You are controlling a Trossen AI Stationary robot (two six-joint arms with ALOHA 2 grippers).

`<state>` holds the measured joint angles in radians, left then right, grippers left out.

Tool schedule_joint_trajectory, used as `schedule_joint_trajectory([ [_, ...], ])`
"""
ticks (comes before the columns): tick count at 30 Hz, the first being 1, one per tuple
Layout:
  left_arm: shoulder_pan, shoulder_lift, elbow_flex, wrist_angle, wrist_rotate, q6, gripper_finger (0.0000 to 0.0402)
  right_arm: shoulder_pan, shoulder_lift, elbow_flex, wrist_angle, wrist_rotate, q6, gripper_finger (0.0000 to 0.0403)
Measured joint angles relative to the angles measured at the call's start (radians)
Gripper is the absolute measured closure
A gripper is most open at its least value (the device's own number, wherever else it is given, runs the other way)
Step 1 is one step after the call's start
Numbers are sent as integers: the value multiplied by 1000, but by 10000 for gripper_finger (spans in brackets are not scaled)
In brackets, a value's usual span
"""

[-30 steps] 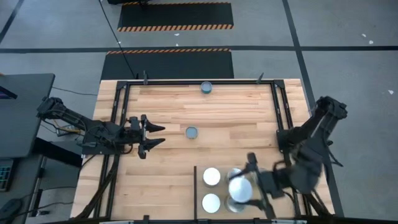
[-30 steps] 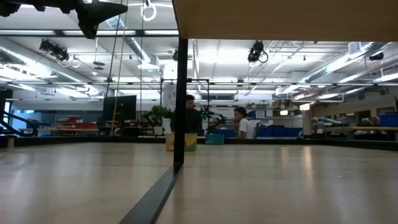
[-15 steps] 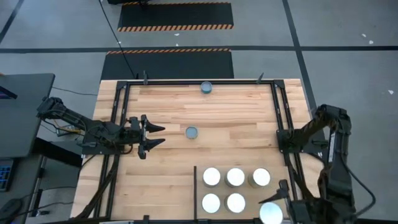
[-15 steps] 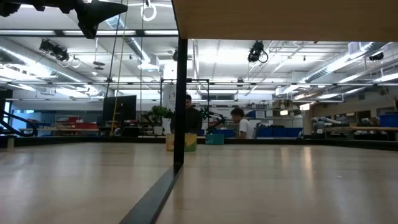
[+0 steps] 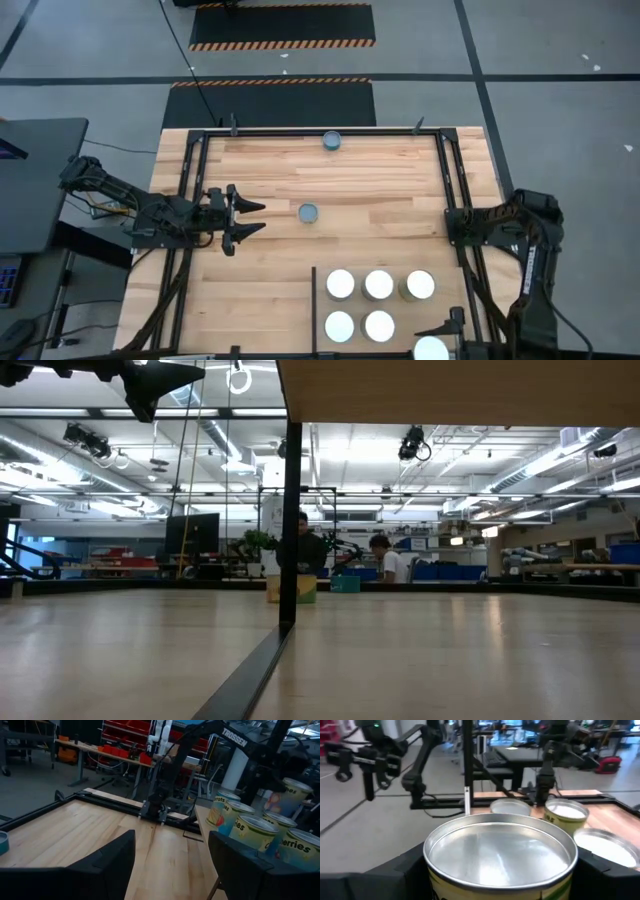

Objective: Pick and place cans onto a shelf
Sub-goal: Put the canned carrots aligned with the other canned carrots on the shelf

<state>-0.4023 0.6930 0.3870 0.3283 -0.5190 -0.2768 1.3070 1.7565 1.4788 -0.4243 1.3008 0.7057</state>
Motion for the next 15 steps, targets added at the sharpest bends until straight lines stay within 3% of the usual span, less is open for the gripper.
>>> schedule_joint_trajectory([
  [4,0,0,0,0,0,0,145,1,38,0,-71,5,107,85],
  [10,0,0,0,-1,0,0,145,2,43,-20,-388,17,519,85],
  [15,0,0,0,-1,0,0,145,2,43,-76,-411,11,627,85],
])
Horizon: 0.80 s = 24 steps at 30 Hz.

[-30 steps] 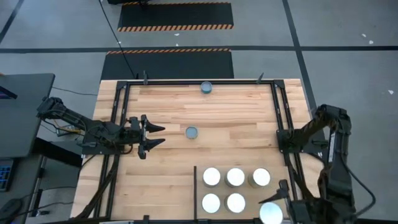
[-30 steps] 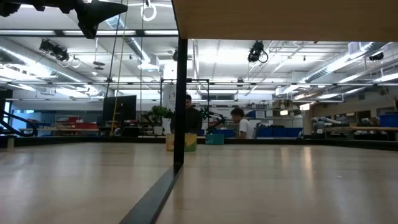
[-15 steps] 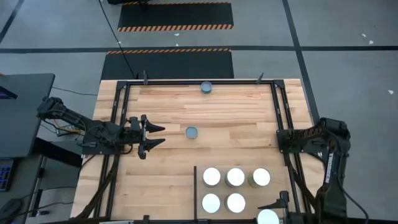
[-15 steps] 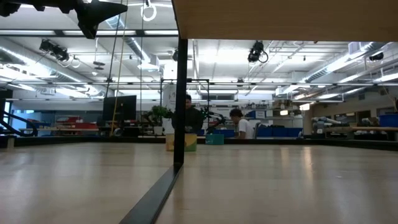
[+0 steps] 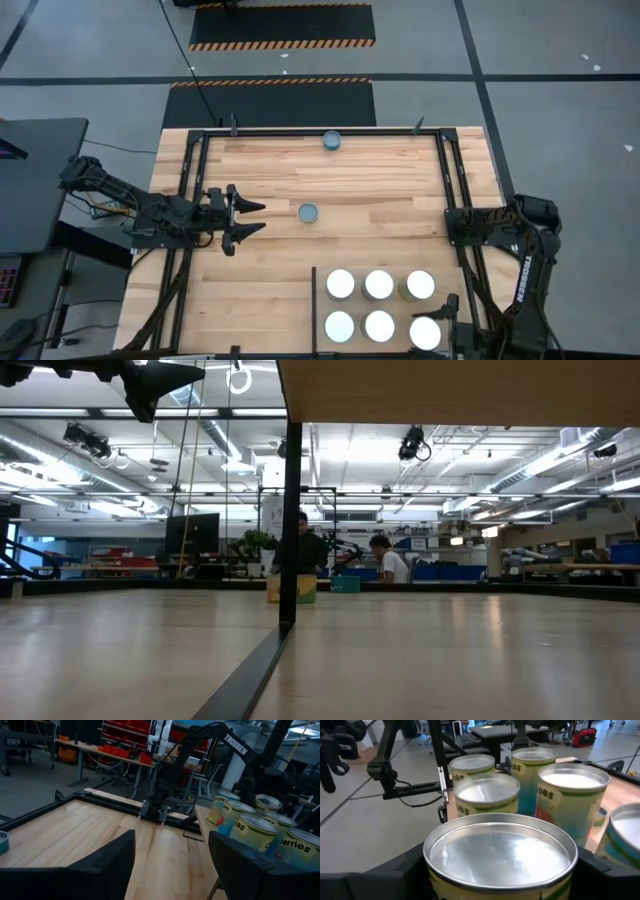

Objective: Pick and place cans onto a shelf
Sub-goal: Put the canned carrots aligned with the other canned carrots on the shelf

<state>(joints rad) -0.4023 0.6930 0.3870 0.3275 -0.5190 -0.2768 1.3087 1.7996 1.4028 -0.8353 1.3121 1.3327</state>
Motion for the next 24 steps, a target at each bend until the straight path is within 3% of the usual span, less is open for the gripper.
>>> schedule_joint_trajectory([
  [7,0,0,0,0,0,0,145,5,0,-67,30,81,13,85],
  [17,0,0,0,0,0,0,145,-1,-1,-103,64,69,53,67],
  [24,0,0,0,0,0,0,145,-10,-1,-96,65,31,-29,29],
])
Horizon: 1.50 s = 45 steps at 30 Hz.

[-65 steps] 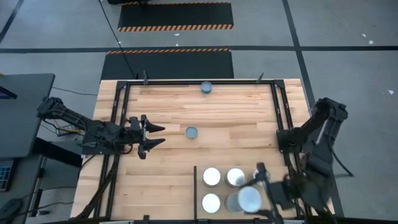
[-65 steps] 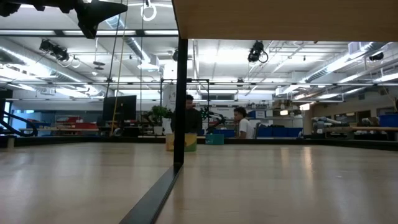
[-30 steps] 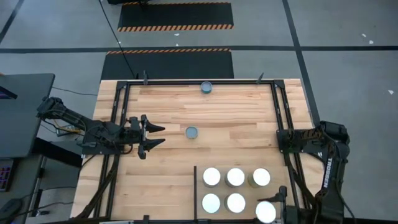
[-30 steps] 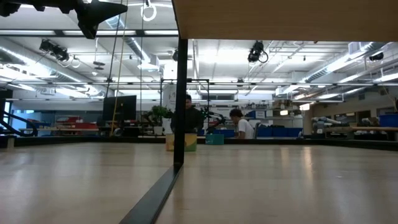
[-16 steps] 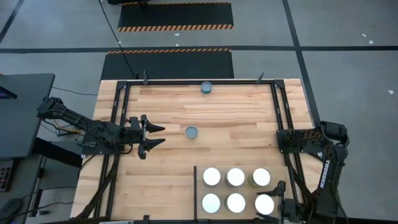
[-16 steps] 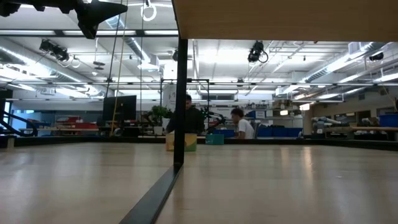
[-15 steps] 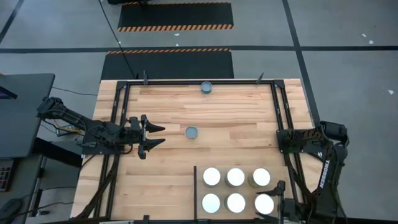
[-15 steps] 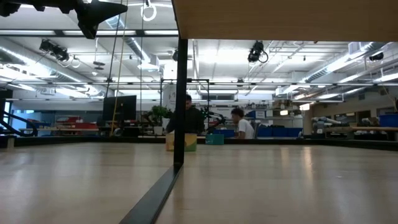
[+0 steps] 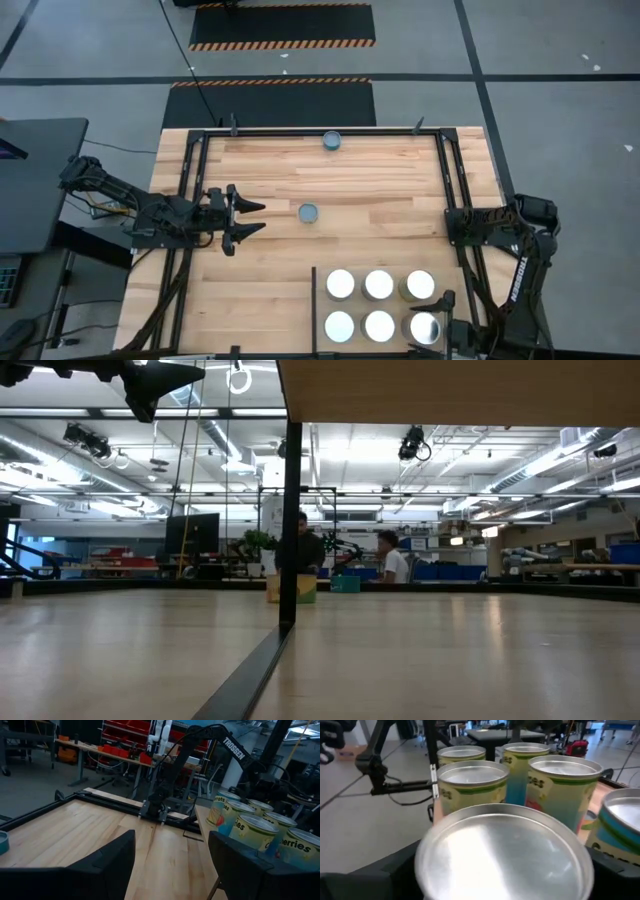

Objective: Pick and place cans onto a shelf
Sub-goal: Put the canned carrots aligned with the other canned carrots on the shelf

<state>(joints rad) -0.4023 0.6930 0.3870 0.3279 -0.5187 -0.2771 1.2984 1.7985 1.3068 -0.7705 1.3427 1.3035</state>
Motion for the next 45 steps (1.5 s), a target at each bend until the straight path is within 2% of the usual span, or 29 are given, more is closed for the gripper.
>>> schedule_joint_trajectory([
  [5,0,0,0,0,0,0,145,-4,-1,52,8,-55,-100,6],
  [17,0,0,0,0,0,0,145,-12,-3,157,6,-65,-352,7],
  [19,0,0,0,0,0,0,145,-12,-3,171,5,-95,-415,7],
  [24,0,0,0,0,0,0,145,-11,-3,221,7,-265,-588,7],
  [26,0,0,0,0,0,0,145,-11,-3,224,6,-294,-642,7],
  [35,0,0,0,0,0,0,145,-17,-3,224,-28,-251,-875,7],
  [45,0,0,0,0,0,0,145,-29,-3,224,-105,-218,-888,10],
])
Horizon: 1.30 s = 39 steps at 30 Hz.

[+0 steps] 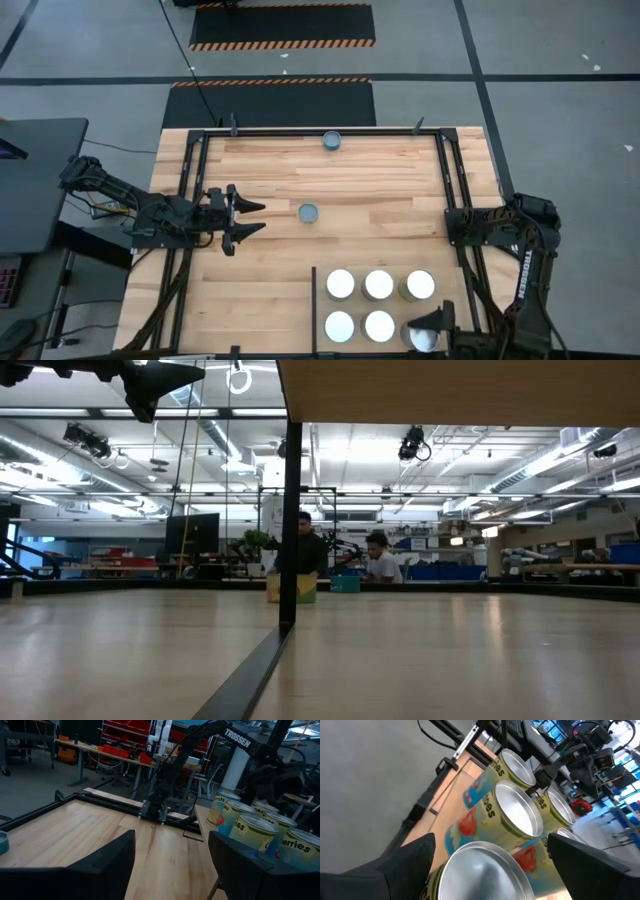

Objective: Pick and place cans onto a shelf
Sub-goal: Put the canned carrots aligned with the other canned carrots on the shelf, then put the canned mushrooms on the shelf

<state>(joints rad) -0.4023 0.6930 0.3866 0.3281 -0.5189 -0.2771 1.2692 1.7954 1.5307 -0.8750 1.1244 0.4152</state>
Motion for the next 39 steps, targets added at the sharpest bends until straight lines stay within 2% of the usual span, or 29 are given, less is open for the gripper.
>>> schedule_joint_trajectory([
  [13,0,0,0,0,0,0,145,-23,0,0,-77,0,-4,19],
  [19,0,0,0,0,0,0,145,-23,0,7,-66,-1,-6,19],
  [23,0,0,0,0,0,0,145,-23,0,74,-5,-32,0,19],
  [32,0,0,0,0,0,0,145,-23,0,214,66,-205,-100,29],
  [36,0,0,0,0,0,0,145,-46,-36,219,61,-354,-107,41],
  [39,0,0,0,0,0,0,145,-73,-64,219,58,-407,-133,50],
])
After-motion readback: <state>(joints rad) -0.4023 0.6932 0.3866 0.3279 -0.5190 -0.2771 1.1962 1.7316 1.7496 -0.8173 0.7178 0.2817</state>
